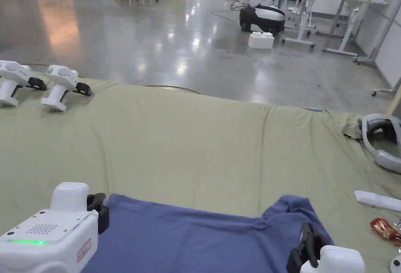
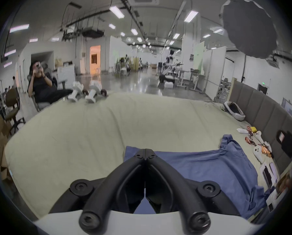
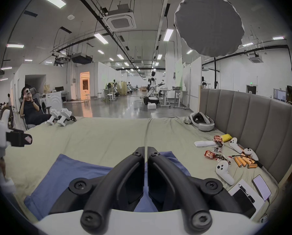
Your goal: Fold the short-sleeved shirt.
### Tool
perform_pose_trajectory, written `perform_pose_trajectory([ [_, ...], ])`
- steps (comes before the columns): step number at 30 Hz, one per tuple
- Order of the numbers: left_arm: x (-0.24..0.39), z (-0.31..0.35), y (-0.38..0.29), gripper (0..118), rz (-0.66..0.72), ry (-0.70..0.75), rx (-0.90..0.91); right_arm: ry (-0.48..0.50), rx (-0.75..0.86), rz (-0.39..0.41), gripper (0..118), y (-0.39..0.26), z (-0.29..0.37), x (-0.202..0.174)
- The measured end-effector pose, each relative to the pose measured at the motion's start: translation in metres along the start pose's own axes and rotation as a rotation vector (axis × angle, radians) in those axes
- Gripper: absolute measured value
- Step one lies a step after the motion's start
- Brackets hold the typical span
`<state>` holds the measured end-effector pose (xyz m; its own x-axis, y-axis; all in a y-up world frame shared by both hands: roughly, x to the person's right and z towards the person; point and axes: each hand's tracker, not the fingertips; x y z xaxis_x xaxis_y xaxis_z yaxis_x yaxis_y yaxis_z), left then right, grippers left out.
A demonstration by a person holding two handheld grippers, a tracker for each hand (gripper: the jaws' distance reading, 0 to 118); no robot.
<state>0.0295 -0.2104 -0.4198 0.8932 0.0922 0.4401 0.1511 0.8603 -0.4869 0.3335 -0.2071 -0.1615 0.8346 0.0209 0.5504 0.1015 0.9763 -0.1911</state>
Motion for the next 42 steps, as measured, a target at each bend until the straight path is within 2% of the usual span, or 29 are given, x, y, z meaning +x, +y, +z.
perform_pose_trajectory([
  [4,-0.03,-0.076,0.025,2,0.09,-0.009,-0.18,0.003,-0.055,0.0,5,-0.007,-0.021,0.008],
  [8,-0.041,-0.138,0.04,2,0.109,0.011,-0.36,-0.003,-0.108,0.016,5,-0.018,-0.034,0.017],
  [9,-0.043,-0.151,0.042,5,0.109,-0.004,-0.404,-0.006,-0.121,0.02,5,-0.021,-0.035,0.019],
  [10,-0.045,-0.163,0.042,20,0.103,-0.012,-0.427,-0.012,-0.135,0.026,5,-0.025,-0.036,0.022],
  [11,-0.047,-0.175,0.043,57,0.105,-0.017,-0.459,-0.019,-0.149,0.031,5,-0.029,-0.037,0.024],
  [12,-0.045,-0.182,0.043,78,0.108,-0.013,-0.491,-0.024,-0.161,0.032,5,-0.032,-0.039,0.027],
  [17,-0.038,-0.209,0.039,76,0.061,0.027,-0.542,-0.061,-0.217,0.028,5,-0.049,-0.041,0.042],
  [22,-0.025,-0.232,0.016,73,0.029,0.033,-0.691,-0.082,-0.258,0.018,5,-0.06,-0.043,0.053],
  [24,-0.014,-0.234,0.007,69,-0.09,0.095,-0.642,-0.086,-0.274,0.017,5,-0.064,-0.044,0.056],
  [25,-0.007,-0.232,0.006,63,-0.131,0.1,-0.614,-0.088,-0.281,0.018,5,-0.066,-0.044,0.056],
  [27,0.01,-0.231,0.004,28,-0.209,0.095,-0.606,-0.092,-0.298,0.016,5,-0.069,-0.046,0.058],
  [30,0.021,-0.233,-0.002,21,-0.307,0.098,-0.597,-0.097,-0.323,0.02,5,-0.072,-0.055,0.062],
  [32,0.016,-0.233,-0.002,8,-0.291,0.088,-0.593,-0.107,-0.339,0.018,5,-0.069,-0.067,0.068],
  [36,0.002,-0.224,-0.004,6,-0.197,0.081,-0.54,-0.126,-0.454,0.008,7,-0.055,-0.114,0.089],
  [39,-0.001,-0.211,-0.001,6,-0.164,0.08,-0.493,-0.103,-0.52,-0.018,22,-0.044,-0.161,0.11],
  [40,-0.002,-0.207,0.001,6,-0.142,0.073,-0.486,-0.093,-0.562,-0.019,32,-0.04,-0.18,0.116],
  [42,-0.003,-0.199,0.003,6,-0.129,0.064,-0.47,-0.074,-0.603,-0.03,63,-0.035,-0.212,0.127],
])
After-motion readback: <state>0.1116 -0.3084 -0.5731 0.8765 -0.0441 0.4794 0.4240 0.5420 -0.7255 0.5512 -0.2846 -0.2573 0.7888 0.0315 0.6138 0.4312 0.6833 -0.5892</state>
